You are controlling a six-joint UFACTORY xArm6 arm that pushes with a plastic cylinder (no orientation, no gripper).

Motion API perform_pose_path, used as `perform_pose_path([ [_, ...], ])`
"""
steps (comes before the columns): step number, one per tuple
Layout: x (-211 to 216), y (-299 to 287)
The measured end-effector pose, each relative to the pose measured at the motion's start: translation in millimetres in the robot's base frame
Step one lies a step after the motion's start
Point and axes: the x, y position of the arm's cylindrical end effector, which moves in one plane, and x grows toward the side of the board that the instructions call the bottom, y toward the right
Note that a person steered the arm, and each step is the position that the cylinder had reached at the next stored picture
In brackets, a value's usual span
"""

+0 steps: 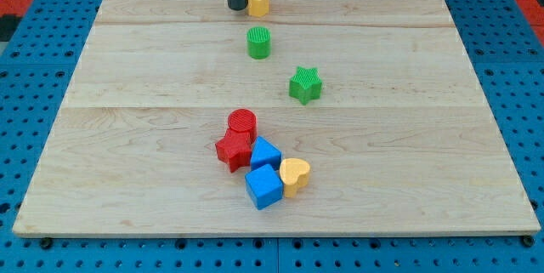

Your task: Push the green circle into the yellow hexagon

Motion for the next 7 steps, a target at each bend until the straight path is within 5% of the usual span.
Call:
perform_pose_path([
  [1,-0.5,7.0],
  [5,150.4,6.2],
  [7,125.8,23.6],
])
